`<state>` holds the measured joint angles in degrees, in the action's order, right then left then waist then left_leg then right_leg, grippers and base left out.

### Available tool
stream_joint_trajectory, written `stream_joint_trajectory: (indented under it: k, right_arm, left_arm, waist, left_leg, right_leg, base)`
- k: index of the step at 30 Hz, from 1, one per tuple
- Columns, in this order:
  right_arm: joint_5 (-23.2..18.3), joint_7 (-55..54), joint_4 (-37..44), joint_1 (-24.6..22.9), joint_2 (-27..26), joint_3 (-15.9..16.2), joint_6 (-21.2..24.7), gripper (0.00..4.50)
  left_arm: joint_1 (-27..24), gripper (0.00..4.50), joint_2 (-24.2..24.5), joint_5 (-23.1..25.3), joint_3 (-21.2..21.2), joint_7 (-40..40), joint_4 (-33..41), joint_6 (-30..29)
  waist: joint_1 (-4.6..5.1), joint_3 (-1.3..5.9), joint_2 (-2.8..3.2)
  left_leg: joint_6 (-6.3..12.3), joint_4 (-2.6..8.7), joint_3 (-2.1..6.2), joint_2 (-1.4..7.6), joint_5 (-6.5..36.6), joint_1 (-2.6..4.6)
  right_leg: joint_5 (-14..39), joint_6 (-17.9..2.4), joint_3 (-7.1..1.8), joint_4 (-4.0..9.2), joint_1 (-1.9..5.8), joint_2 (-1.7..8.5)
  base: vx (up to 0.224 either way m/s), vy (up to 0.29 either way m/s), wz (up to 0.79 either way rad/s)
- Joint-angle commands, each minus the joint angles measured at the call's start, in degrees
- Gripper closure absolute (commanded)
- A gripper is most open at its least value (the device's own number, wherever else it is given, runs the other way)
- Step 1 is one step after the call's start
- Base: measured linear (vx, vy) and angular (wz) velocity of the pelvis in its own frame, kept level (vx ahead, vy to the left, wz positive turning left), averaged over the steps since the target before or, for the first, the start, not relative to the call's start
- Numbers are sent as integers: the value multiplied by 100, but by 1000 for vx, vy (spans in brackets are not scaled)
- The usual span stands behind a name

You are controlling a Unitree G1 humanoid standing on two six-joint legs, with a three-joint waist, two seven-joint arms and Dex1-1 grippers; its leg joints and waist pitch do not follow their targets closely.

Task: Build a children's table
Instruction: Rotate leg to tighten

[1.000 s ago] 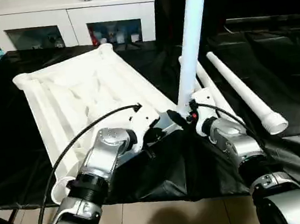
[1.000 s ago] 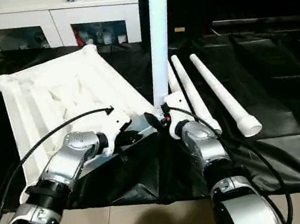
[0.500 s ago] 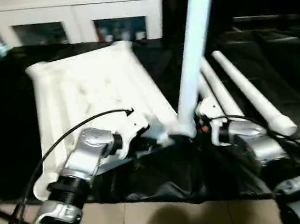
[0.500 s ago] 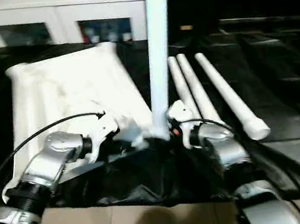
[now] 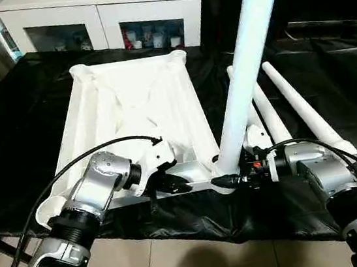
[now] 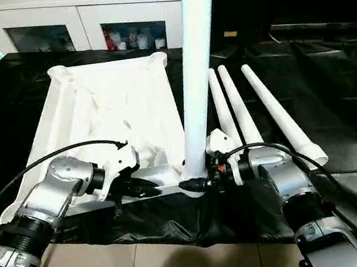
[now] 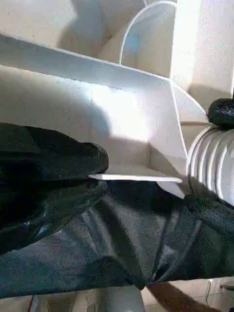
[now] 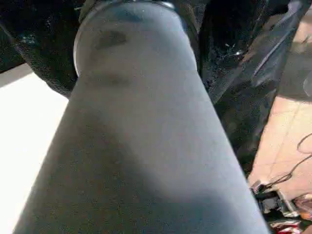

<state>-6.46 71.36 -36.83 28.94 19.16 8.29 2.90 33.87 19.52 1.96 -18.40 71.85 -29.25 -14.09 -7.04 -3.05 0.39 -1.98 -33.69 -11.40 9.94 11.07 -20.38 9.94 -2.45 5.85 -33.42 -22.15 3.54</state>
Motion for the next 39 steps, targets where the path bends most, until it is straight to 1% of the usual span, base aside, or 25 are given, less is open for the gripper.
stream_joint_trajectory:
  k: [1,2,3,5,6,7,8,9,12,13,14,15,16,19,22,24,26,28,30,32,33,34,35,38,39]
  right_arm:
    - [221,-726,-348,-3,-472,200,118,172]
    - [221,-726,-348,-3,-472,200,118,174]
    - [286,-994,-458,47,-524,168,167,174]
    - [421,-2312,-1004,267,-866,-87,184,175]
    - [415,-2731,-1169,335,-1003,-196,167,176]
    - [361,-3115,-1310,398,-1173,-310,252,176]
    - [342,-3424,-1398,430,-1345,-370,225,176]
    - [340,-3621,-1449,447,-1463,-409,204,176]
    - [336,-3823,-1484,462,-1603,-440,226,176]
    - [337,-4073,-1560,503,-1852,-495,140,120]
    - [334,-4100,-1583,516,-1899,-506,98,120]
    - [327,-4059,-1605,531,-1943,-516,43,107]
    - [338,-4060,-1632,547,-1945,-513,22,104]
    - [473,-4033,-1666,573,-1843,-423,-151,79]
    - [494,-3651,-1568,522,-1629,-316,-324,61]
    - [497,-3475,-1514,489,-1548,-268,-390,61]
    - [485,-3064,-1399,411,-1409,-205,-485,61]
    - [395,-2189,-1121,245,-1124,-92,-581,61]
    - [354,-1821,-994,178,-981,-45,-615,61]
    - [289,-1505,-889,138,-862,-11,-550,61]
    - [161,-777,-623,32,-576,125,-446,61]
    - [143,-640,-566,10,-517,160,-419,61]
    - [120,-460,-482,-20,-435,214,-356,61]
    - [73,-136,-339,-66,-304,301,-224,75]
    - [34,75,-240,-100,-233,354,-103,75]
  left_arm:
    - [425,450,-458,-14,288,-1028,-206,100]
    - [425,450,-458,-14,288,-1028,-206,100]
    - [462,450,-525,5,342,-1214,-283,100]
    - [561,450,-724,97,424,-1750,-457,53]
    - [584,450,-802,126,451,-1941,-486,11]
    - [615,450,-911,152,500,-2196,-507,-137]
    - [629,450,-1032,163,554,-2445,-506,-234]
    - [637,450,-1112,168,590,-2610,-510,-288]
    - [620,450,-1201,181,612,-2765,-464,-351]
    - [485,450,-1357,181,561,-2816,-234,-405]
    - [443,450,-1388,174,533,-2799,-170,-404]
    - [362,450,-1414,152,470,-2700,-57,-377]
    - [352,450,-1412,146,457,-2686,-47,-371]
    - [302,450,-1336,106,399,-2505,19,-302]
    - [249,450,-1166,1,350,-2111,125,-184]
    - [223,450,-1094,-46,323,-1935,180,-149]
    - [168,450,-954,-128,264,-1590,291,-113]
    - [87,450,-687,-241,144,-992,461,-120]
    - [70,450,-566,-269,88,-748,499,-155]
    - [73,450,-503,-280,66,-615,475,-165]
    - [78,450,-407,-300,42,-360,405,-171]
    - [81,450,-393,-296,39,-330,386,-161]
    - [90,450,-383,-287,37,-309,355,-145]
    - [116,450,-360,-275,22,-234,299,-120]
    - [121,450,-335,-280,8,-171,301,-124]
  waist:
    - [33,344,20]
    - [62,327,25]
    - [77,321,14]
    - [139,295,1]
    - [183,304,6]
    - [204,311,-3]
    - [240,311,19]
    - [262,315,21]
    - [257,324,16]
    - [249,332,8]
    - [251,341,13]
    - [251,349,-10]
    - [248,349,6]
    - [253,335,1]
    - [266,326,5]
    - [291,328,11]
    - [302,341,-4]
    - [290,358,-1]
    - [247,367,13]
    - [173,371,26]
    - [144,366,10]
    - [123,366,13]
    - [93,362,30]
    - [64,350,18]
    - [43,344,13]
  left_leg:
    - [251,408,211,446,1133,72]
    - [160,418,220,433,1300,109]
    - [108,425,239,425,1419,113]
    - [38,431,245,419,1552,123]
    - [-30,445,276,411,1641,129]
    - [-47,451,287,416,1606,108]
    - [-50,456,286,421,1579,99]
    - [-54,445,277,414,1598,111]
    - [62,425,246,392,1475,105]
    - [129,424,231,402,1373,101]
    - [121,429,241,416,1318,86]
    - [150,429,234,412,1219,67]
    - [184,424,228,413,1158,64]
    - [224,424,220,404,1202,71]
    - [213,436,232,407,1308,61]
    - [219,440,232,414,1324,64]
    - [270,431,230,418,1226,44]
    - [373,419,217,425,1042,36]
    - [523,398,185,438,800,30]
    - [551,390,179,457,796,54]
    - [544,391,176,447,818,58]
    - [559,387,174,449,826,56]
    - [539,389,176,470,856,66]
    - [428,402,188,470,995,72]
    - [389,404,183,462,1096,95]
  right_leg:
    - [1773,-1020,-375,430,231,632]
    - [2046,-987,-370,473,210,644]
    - [2322,-906,-359,500,233,654]
    - [2609,-840,-369,525,191,659]
    - [2803,-759,-348,548,214,671]
    - [2766,-733,-355,540,229,679]
    - [2650,-749,-365,537,218,674]
    - [2590,-774,-367,536,205,667]
    - [2352,-844,-385,533,205,657]
    - [2159,-880,-398,513,206,655]
    - [2059,-914,-400,485,222,666]
    - [1898,-948,-392,473,235,655]
    - [1748,-1001,-397,448,234,649]
    - [1821,-998,-393,465,234,650]
    - [2028,-929,-386,489,239,655]
    - [1947,-955,-396,474,234,644]
    - [1740,-1028,-402,442,265,656]
    - [1430,-1094,-399,406,278,645]
    - [1027,-1206,-389,352,270,607]
    - [996,-1248,-385,349,262,616]
    - [1028,-1240,-380,353,272,601]
    - [1055,-1224,-378,353,273,603]
    - [1095,-1212,-389,353,256,616]
    - [1359,-1170,-385,386,254,634]
    - [1582,-1098,-385,423,246,630]
  base:
    - [0,0,0]
    - [0,0,0]
    - [0,0,0]
    - [0,0,0]
    - [0,0,0]
    - [0,0,0]
    - [0,0,0]
    - [0,0,0]
    - [0,0,0]
    - [0,0,0]
    - [0,0,0]
    - [0,0,0]
    - [0,0,0]
    - [0,0,0]
    - [0,0,0]
    - [0,0,0]
    - [0,0,0]
    - [0,0,0]
    - [0,0,0]
    - [0,0,0]
    - [0,0,0]
    - [0,0,0]
    - [0,0,0]
    - [0,0,0]
    - [0,0,0]
